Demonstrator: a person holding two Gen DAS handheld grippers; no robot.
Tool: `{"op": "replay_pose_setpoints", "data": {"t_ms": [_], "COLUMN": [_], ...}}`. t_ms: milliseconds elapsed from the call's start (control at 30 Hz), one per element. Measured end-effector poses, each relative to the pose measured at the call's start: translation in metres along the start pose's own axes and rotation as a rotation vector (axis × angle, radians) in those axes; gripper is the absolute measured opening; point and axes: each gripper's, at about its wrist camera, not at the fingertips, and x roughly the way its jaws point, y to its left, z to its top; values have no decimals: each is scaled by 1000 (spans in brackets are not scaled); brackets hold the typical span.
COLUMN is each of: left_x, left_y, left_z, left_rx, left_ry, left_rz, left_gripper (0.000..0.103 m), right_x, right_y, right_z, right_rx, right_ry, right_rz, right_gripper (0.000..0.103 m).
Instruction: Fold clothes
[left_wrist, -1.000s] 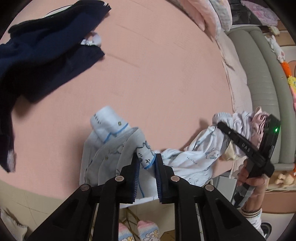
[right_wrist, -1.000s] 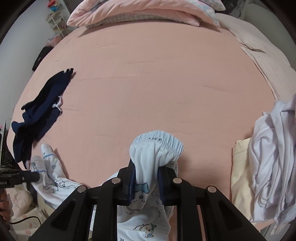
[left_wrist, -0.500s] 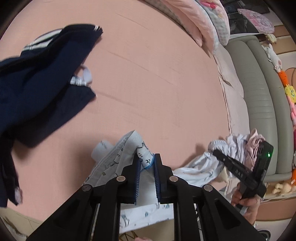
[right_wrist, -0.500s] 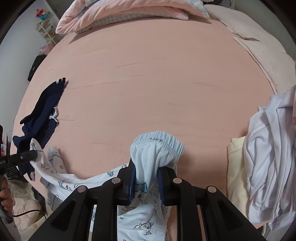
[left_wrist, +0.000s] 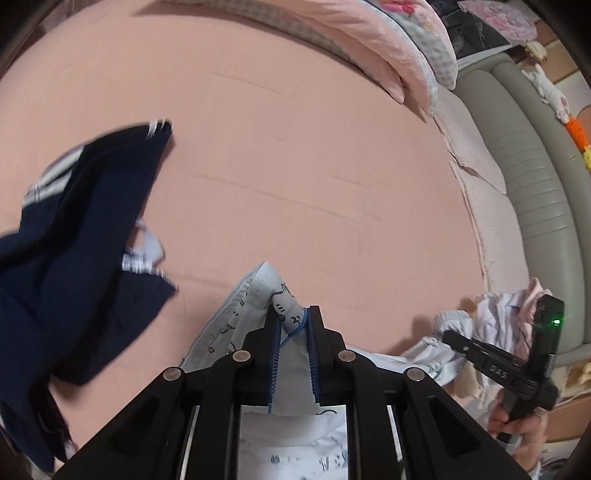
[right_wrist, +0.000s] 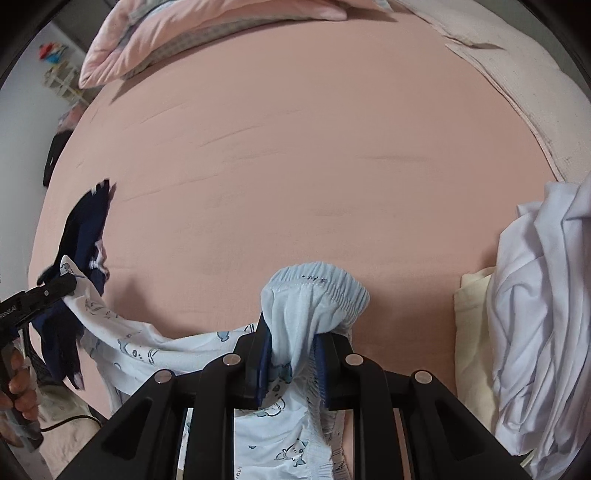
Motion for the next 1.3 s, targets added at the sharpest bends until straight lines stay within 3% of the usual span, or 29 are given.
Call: {"op": "replay_pose_setpoints", "data": {"t_ms": [200, 633, 767, 967, 1067, 1133, 1200, 1233, 1300], "left_x": [-6, -13, -4, 17, 13, 5, 0, -3, -3], "left_y": [-14, 0, 11, 35, 46, 50, 53, 55, 58], "left_z": [14, 49, 54, 59, 59, 61, 62, 62, 59], "left_rx": [29, -44, -90, -199, -248, -243, -240, -244, -252], "left_ry": [-43, -104, -85, 17, 2, -25, -38, -42, -23], "left_rz": [26, 74, 79, 36, 19, 25, 20, 14, -11], "left_gripper": [12, 12, 12, 13, 18, 30, 51, 52, 52], "right_x": [-1, -8, -1, 20, 24, 24, 24, 24, 22], "right_y": [-14, -16, -11, -14, -19, -24, -27, -29, -31], "right_z": [16, 42, 51, 53, 52, 52, 52, 51, 51], "right_rx": [71, 113, 99, 111, 130, 143, 142, 144, 151], "right_ry": [20, -17, -5, 20, 19, 19, 17, 14, 3], "right_rz": [13, -20, -55, -97, -83, -67, -49, -42, -21], "right_gripper": [19, 19, 19, 19, 19, 20, 21, 23, 38]}}
